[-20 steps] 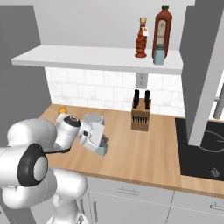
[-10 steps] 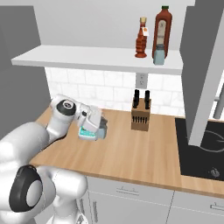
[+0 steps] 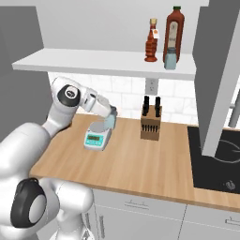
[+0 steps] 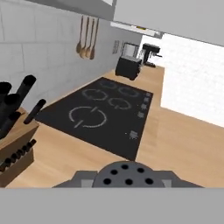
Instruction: Put the shaker and condiment bottle from the counter next to their counterparts in the cabinet.
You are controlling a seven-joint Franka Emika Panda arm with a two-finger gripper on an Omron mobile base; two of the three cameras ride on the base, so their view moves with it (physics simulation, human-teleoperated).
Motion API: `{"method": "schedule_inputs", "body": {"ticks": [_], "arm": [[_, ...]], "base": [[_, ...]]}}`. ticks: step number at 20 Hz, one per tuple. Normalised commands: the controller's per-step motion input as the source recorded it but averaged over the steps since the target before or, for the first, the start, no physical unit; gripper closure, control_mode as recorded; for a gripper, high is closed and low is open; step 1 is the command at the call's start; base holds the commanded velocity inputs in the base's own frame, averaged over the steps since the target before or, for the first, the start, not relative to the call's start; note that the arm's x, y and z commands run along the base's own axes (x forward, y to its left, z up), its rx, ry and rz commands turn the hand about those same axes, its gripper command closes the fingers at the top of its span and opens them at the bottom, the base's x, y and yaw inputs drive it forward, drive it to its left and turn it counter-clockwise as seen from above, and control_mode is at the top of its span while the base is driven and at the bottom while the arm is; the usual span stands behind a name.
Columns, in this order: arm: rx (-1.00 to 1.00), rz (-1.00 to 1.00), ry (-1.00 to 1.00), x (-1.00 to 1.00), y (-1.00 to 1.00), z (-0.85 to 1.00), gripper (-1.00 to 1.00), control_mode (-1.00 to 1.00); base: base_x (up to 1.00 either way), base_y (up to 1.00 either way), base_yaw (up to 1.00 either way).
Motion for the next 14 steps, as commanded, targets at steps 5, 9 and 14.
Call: {"method": "schedule_inputs", "body": {"ticks": [5, 9, 14], "arm": [[0.0, 0.14, 0.06, 0.0, 0.0, 0.95, 1.0, -1.0], [0.0, 0.18, 0.03, 0.02, 0.0, 0.97, 1.0, -1.0], [0.0, 0.23, 0.02, 0.11, -0.03, 0.87, 1.0, -1.0]], "base": [[0.0, 0.0, 0.0], [0.0, 0.0, 0.0], [0.0, 0.0, 0.0]]}}
